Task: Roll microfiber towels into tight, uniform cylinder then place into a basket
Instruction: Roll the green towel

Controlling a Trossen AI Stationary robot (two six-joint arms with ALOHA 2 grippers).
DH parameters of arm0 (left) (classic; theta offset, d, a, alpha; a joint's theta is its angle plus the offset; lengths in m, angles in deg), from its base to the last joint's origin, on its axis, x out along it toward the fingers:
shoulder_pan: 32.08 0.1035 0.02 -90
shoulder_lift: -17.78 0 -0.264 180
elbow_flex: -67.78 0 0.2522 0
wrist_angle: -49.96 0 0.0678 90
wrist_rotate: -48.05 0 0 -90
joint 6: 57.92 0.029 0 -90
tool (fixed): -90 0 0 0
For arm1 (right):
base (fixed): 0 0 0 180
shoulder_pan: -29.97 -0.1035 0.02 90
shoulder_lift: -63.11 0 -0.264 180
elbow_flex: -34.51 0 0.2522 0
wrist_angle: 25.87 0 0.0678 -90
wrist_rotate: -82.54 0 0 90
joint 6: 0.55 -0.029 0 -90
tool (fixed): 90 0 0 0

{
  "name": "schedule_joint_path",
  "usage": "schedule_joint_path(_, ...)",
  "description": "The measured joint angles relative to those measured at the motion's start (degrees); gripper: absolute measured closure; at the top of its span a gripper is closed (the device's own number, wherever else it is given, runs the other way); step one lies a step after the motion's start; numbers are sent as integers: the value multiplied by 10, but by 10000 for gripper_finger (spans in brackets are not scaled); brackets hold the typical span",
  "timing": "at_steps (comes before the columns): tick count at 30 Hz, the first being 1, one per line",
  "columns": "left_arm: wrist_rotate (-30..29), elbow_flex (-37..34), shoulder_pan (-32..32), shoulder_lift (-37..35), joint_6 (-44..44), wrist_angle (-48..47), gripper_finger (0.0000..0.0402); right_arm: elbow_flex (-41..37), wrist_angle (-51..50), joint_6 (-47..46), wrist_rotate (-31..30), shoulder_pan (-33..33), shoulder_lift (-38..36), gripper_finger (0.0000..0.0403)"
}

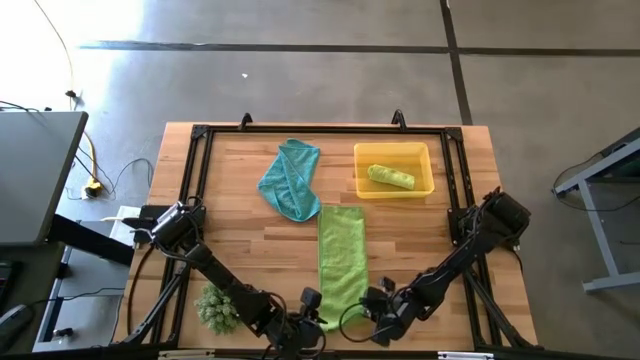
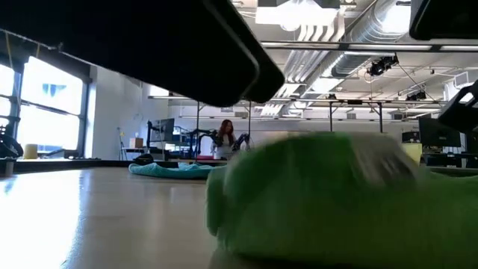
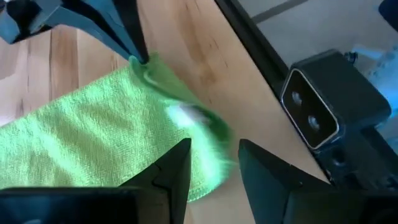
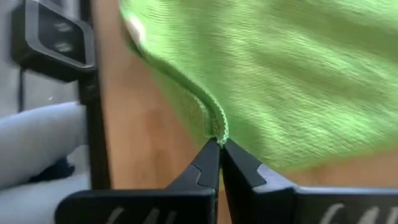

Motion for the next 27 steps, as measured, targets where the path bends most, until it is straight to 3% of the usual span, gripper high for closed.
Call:
schedule_joint_path(5, 0, 0, 0, 0, 0, -11, 277, 0, -84, -56, -38, 8, -21, 403)
schedule_joint_path(13, 0, 0, 19, 0, 30, -8, 277, 1, -108, -51, -34, 12, -24, 403)
schedule_joint_path(19, -8, 0, 54, 1, -43, -7, 277, 1, -109, -36, -33, 12, -24, 403)
schedule_joint_path(27, 56, 0, 83, 36, -113, -9, 303, 1, -112, -21, -33, 13, -24, 403)
